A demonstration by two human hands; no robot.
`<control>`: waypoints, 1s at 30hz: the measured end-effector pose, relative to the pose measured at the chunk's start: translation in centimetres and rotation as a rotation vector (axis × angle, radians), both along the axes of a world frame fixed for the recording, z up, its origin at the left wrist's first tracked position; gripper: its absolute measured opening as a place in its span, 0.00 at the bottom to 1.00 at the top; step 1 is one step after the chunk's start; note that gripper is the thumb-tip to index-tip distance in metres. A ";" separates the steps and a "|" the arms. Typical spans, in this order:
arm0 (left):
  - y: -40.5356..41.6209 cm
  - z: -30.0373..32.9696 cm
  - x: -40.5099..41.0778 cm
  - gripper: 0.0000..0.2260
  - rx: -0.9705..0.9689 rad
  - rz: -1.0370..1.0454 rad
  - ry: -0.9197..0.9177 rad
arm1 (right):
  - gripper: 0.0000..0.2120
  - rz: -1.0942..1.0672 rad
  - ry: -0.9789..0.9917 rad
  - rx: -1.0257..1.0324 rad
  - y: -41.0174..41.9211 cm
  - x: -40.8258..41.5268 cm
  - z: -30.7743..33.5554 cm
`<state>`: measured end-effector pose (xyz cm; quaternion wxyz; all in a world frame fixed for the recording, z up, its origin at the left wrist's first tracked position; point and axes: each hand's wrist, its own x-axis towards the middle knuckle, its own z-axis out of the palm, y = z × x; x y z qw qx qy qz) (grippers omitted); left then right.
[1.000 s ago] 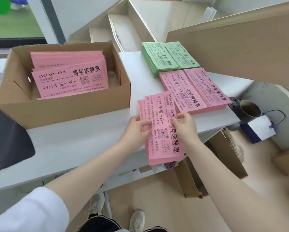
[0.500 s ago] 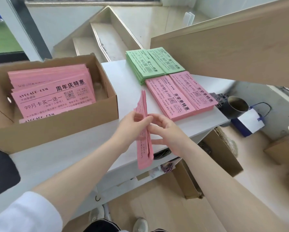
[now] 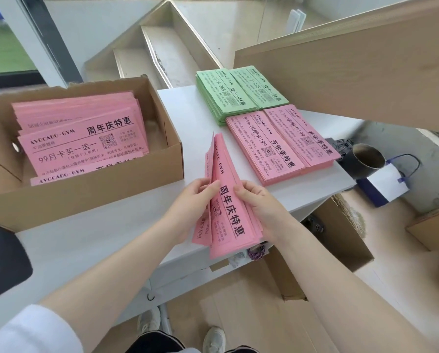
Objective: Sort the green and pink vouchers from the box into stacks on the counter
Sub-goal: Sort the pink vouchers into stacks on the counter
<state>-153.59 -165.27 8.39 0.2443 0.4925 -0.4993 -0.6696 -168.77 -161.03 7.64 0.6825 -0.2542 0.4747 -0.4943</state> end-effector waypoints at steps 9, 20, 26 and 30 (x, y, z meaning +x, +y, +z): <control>-0.6 0.1 1.6 0.22 0.060 -0.039 0.122 | 0.03 -0.027 -0.068 0.080 -0.3 0.4 -0.5; -0.7 0.3 1.7 0.29 0.098 -0.052 0.162 | 0.09 -0.039 -0.052 0.029 -0.3 1.3 -0.6; -0.6 0.5 1.6 0.22 0.089 -0.061 0.151 | 0.12 -0.030 -0.031 0.037 -0.4 1.2 -0.2; -0.6 0.6 1.6 0.22 0.086 -0.066 0.145 | 0.14 -0.034 0.008 0.052 -0.5 1.2 -0.3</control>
